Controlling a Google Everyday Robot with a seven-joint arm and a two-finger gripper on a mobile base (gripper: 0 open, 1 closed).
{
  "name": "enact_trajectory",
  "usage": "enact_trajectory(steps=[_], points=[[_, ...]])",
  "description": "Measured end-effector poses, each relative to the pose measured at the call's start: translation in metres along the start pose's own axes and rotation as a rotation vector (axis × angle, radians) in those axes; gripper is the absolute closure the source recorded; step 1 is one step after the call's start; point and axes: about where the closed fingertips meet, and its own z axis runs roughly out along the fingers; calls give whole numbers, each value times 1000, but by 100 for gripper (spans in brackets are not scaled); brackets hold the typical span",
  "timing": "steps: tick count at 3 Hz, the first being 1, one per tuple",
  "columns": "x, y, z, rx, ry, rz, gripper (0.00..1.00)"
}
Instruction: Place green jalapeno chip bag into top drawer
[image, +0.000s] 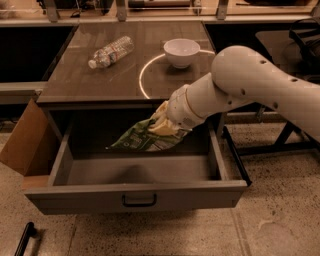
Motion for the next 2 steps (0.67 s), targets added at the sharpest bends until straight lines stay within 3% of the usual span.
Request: enact_trajectory(steps=[1, 2], points=[[33, -3, 13, 37, 32, 70, 58], [51, -8, 18, 66, 40, 108, 35]])
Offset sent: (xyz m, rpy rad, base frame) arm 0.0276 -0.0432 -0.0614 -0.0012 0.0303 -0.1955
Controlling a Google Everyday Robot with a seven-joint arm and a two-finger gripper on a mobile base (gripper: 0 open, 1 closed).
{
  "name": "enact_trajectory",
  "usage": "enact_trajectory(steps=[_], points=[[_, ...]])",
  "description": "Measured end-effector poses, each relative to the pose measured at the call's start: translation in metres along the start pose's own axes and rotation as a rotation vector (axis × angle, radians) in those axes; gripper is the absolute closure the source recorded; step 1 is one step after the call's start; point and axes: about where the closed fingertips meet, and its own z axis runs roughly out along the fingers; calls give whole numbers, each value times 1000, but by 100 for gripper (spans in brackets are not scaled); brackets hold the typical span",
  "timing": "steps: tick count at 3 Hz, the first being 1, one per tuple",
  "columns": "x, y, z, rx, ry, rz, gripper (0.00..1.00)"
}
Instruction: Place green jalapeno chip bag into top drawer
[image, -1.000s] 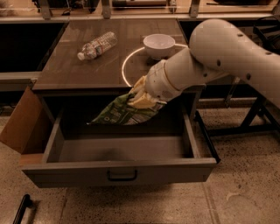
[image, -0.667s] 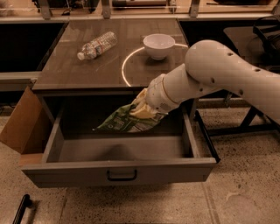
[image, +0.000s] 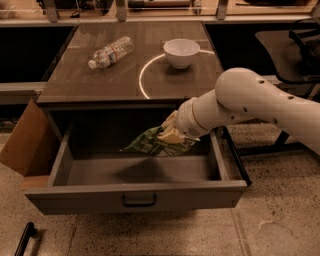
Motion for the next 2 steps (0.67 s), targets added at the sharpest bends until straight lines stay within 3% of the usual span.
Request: enact_trajectory(steps=[1, 2], points=[[8, -5, -2, 23, -4, 19, 12], [13, -10, -17, 47, -26, 29, 0]])
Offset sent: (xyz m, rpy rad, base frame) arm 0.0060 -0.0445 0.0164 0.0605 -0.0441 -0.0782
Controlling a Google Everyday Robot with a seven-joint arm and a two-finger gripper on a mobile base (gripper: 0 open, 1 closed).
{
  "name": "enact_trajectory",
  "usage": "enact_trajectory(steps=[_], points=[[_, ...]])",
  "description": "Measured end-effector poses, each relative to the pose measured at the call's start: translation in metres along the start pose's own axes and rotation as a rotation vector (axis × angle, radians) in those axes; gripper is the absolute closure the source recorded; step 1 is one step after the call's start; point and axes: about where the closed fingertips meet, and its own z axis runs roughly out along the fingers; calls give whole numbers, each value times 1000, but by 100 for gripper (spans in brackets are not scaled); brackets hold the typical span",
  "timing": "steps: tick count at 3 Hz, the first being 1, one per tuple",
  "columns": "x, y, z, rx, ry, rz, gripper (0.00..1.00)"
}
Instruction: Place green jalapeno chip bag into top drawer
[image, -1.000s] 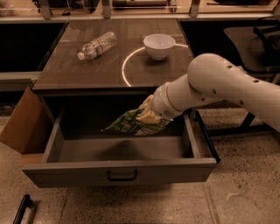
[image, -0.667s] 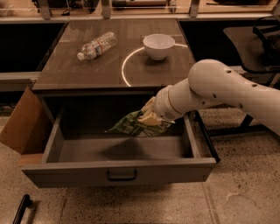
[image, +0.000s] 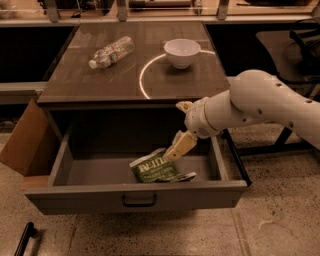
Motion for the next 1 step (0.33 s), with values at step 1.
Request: enact_trajectory(steps=[1], points=[[12, -5, -39, 46, -21, 24, 0]])
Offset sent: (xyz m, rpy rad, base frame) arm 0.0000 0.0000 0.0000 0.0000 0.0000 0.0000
